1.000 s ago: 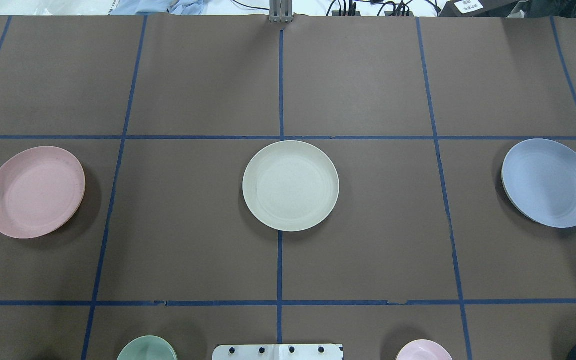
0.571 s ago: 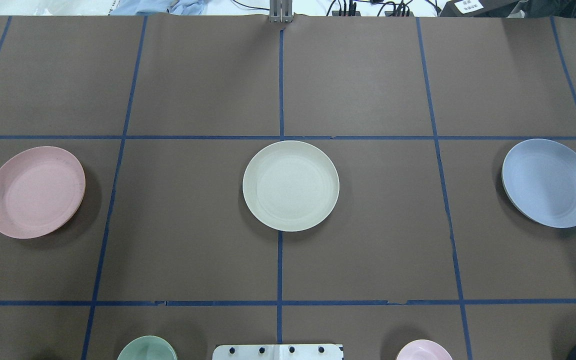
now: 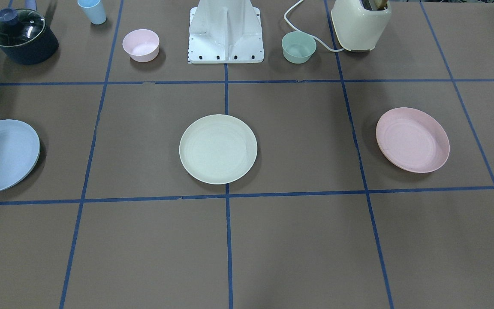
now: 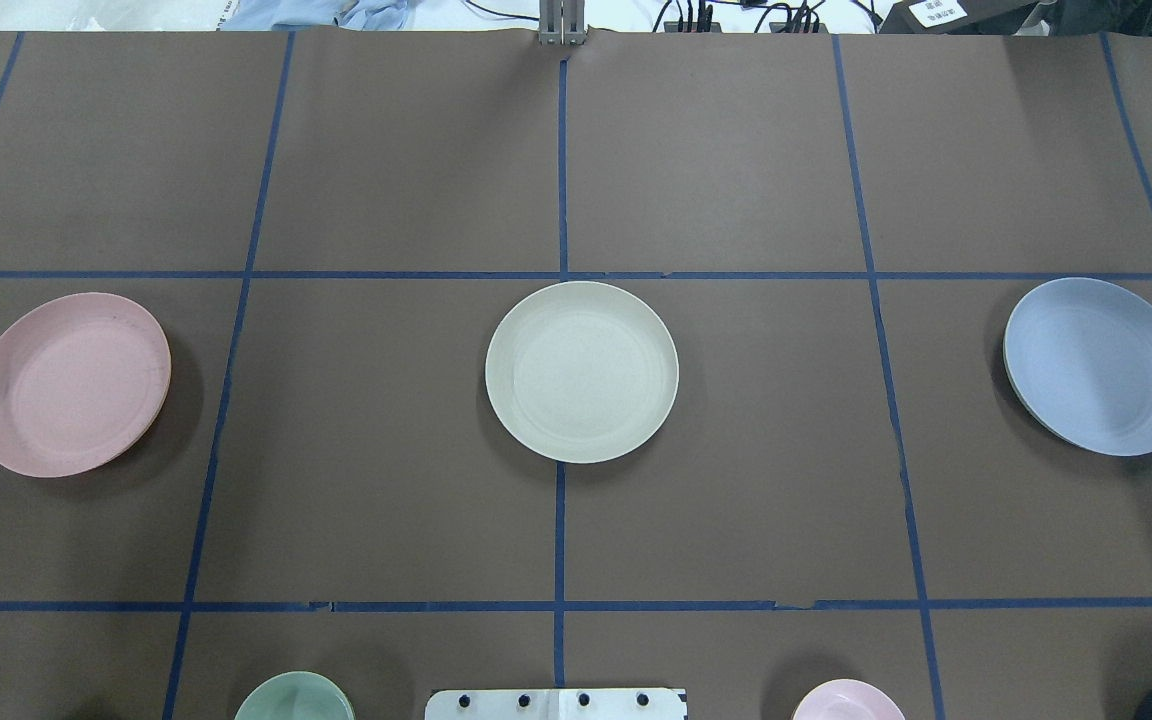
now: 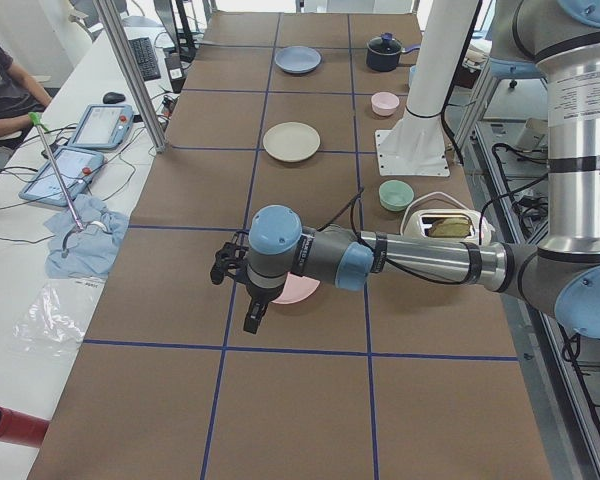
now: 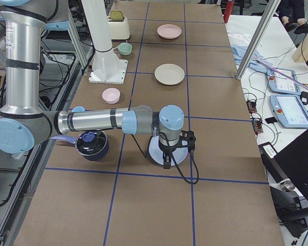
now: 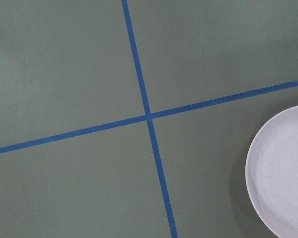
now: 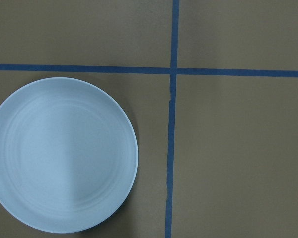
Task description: Stack three plates with pink and blue
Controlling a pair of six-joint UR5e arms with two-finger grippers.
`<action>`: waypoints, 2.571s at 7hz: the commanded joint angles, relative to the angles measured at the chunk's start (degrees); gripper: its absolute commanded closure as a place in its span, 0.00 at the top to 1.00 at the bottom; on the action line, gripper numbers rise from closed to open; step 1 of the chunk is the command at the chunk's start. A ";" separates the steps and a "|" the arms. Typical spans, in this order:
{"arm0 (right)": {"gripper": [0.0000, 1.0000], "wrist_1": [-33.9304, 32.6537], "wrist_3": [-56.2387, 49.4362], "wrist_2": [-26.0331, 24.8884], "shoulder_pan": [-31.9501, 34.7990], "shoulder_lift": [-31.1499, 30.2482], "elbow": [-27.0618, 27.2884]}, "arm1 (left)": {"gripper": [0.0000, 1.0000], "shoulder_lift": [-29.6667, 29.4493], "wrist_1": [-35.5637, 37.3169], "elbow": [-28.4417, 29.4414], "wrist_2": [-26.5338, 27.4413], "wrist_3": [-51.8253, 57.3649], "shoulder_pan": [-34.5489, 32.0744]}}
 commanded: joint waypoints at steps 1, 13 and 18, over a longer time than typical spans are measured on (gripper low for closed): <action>1.00 -0.04 -0.02 0.68 -0.01 4.79 -0.71 | 1.00 -2.38 -3.37 0.31 -1.25 -0.08 -0.02; 1.00 10.60 0.15 3.05 -5.37 4.55 -4.67 | 0.97 1.83 -47.25 16.57 12.81 -48.51 30.21; 1.00 10.68 0.16 2.88 -5.45 4.64 -4.75 | 0.72 1.74 -47.17 17.28 12.81 -48.51 34.33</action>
